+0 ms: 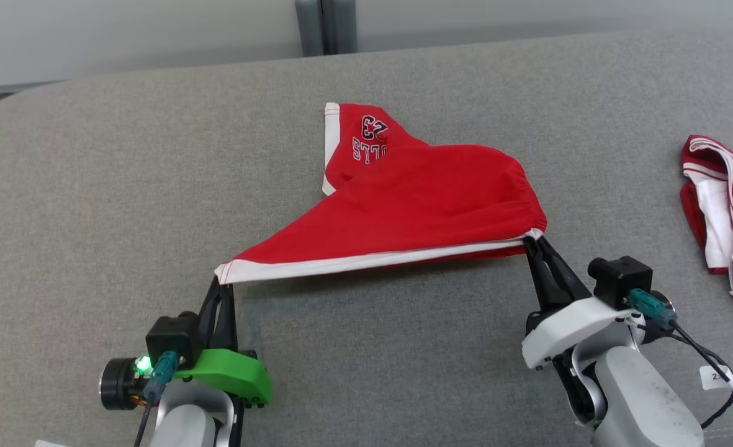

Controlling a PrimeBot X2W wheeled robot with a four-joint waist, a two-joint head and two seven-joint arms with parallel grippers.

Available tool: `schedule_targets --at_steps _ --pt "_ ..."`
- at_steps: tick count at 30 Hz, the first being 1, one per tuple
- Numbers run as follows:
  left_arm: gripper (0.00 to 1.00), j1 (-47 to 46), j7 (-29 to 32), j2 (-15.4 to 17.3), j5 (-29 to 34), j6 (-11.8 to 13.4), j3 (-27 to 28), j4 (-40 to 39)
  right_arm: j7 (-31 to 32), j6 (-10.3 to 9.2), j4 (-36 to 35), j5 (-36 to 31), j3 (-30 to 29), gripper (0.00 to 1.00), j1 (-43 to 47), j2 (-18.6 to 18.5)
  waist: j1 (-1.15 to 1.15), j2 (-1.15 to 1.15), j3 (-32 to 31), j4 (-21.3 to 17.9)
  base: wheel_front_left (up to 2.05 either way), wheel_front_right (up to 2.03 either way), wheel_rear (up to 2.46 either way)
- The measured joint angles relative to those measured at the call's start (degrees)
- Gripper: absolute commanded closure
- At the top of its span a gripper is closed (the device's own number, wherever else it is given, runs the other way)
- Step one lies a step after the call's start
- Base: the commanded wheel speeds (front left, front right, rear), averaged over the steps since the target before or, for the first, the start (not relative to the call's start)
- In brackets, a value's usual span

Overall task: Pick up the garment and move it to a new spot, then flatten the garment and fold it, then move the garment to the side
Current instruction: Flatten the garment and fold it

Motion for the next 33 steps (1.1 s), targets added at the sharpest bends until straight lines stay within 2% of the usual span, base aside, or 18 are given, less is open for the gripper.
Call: schedule_targets --at_steps 6,9,15,19,24,29,33 --pt "1.00 0.30 0.00 0.07 3.54 -1.59 4.24 -7.44 0.00 0.03 -7.08 2.63 1.32 1.00 0.98 -1.77 0.00 0.00 -5.34 -0.24 0.00 0.00 0.00" --pt "1.00 -1.57 -0.01 1.36 5.44 -2.61 6.22 -10.63 0.01 0.05 -9.77 4.05 2.96 1.00 -0.39 -3.24 0.00 0.00 -7.68 -0.51 0.00 0.00 0.00" --pt "1.00 -13.21 -0.01 6.25 8.82 -4.44 9.13 -15.02 0.03 0.07 -14.80 6.66 5.92 1.00 -10.39 -7.08 0.00 0.00 -9.83 -0.93 0.00 0.00 0.00" --pt "1.00 -22.44 -0.05 9.40 10.27 -4.81 10.25 -13.15 1.66 0.08 -14.92 7.87 7.06 1.00 -19.88 -8.44 0.00 0.00 -8.55 -0.94 0.00 0.00 0.00" --pt "1.00 -35.28 -0.03 11.52 11.71 -5.49 9.55 -6.14 3.09 0.14 -8.28 6.08 6.44 1.00 -33.41 -8.76 0.00 0.00 -4.89 -0.88 0.00 0.00 0.00" --pt "1.00 -47.14 -0.05 11.05 12.68 -4.88 8.60 3.34 1.99 0.16 2.30 3.15 5.04 1.00 -47.06 -7.40 0.00 0.00 1.05 -0.39 0.00 0.00 0.00" --pt "1.00 -54.54 -0.05 10.24 13.39 -3.83 7.99 6.94 0.74 0.35 9.81 0.13 2.89 1.00 -55.38 -6.66 0.00 0.00 5.84 0.43 0.00 0.00 0.00"
